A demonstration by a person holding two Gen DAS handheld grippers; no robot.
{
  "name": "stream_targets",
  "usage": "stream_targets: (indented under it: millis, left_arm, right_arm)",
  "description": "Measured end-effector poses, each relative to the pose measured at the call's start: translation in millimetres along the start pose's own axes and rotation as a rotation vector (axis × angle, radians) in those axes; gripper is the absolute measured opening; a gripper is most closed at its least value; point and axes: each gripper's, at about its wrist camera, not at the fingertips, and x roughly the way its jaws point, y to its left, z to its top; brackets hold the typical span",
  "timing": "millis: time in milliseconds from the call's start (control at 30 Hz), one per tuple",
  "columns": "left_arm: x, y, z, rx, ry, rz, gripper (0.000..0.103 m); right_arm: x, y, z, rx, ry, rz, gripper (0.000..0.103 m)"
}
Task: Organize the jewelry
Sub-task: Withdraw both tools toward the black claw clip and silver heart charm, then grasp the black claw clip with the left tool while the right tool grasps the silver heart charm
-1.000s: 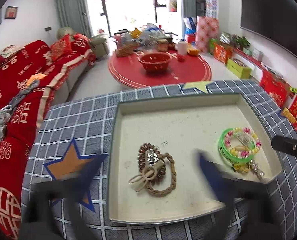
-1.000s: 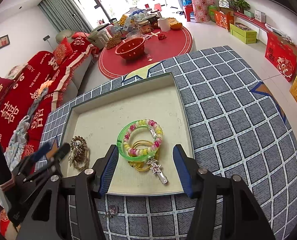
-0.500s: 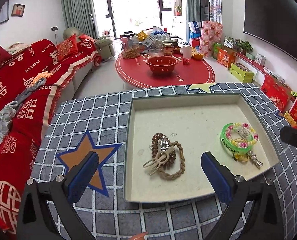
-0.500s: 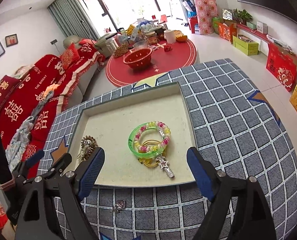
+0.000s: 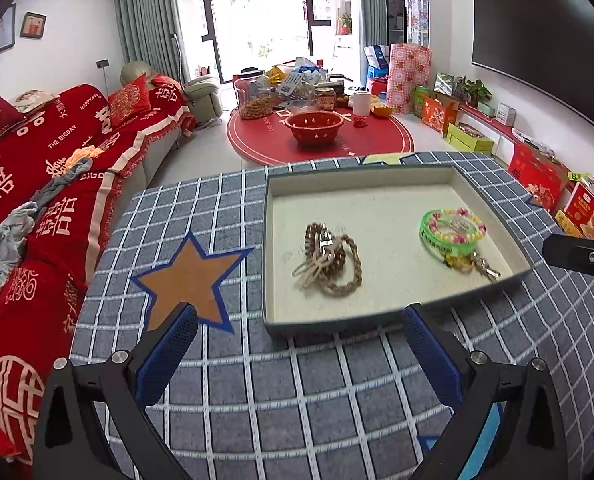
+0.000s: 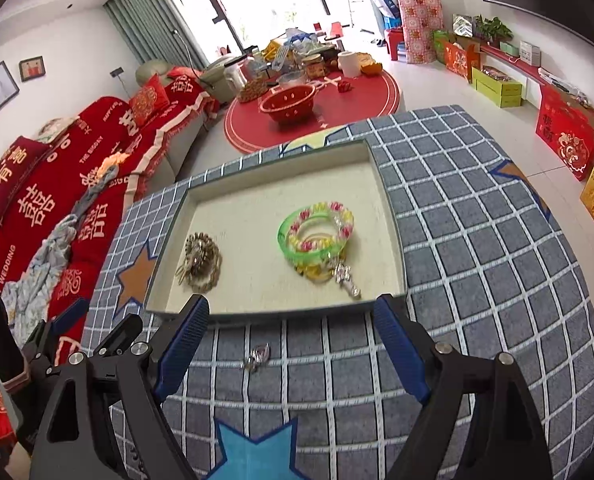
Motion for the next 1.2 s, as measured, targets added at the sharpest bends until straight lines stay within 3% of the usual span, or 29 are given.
stream_targets:
  millis: [400,700,1200]
  left_arm:
    - [-34.9,-6.9,-76.7,0.006,0.073,-0.175,0.103]
    - [-63.9,-42.1,-110.4,0.084,0.06,-0.261,0.103]
    - [-58.0,-82.6,-133.4,0.161,0.087,-0.276,0.103]
  right_arm:
    - [7.9,-7.6,-42.3,0.011,0.122,0.018,0.087]
    - [21.4,-6.2,-61.0,-0.009,0.194,0.016,0.087]
    - [58.6,16.1,-61.3,-0.121,0.234,0.01,0.086]
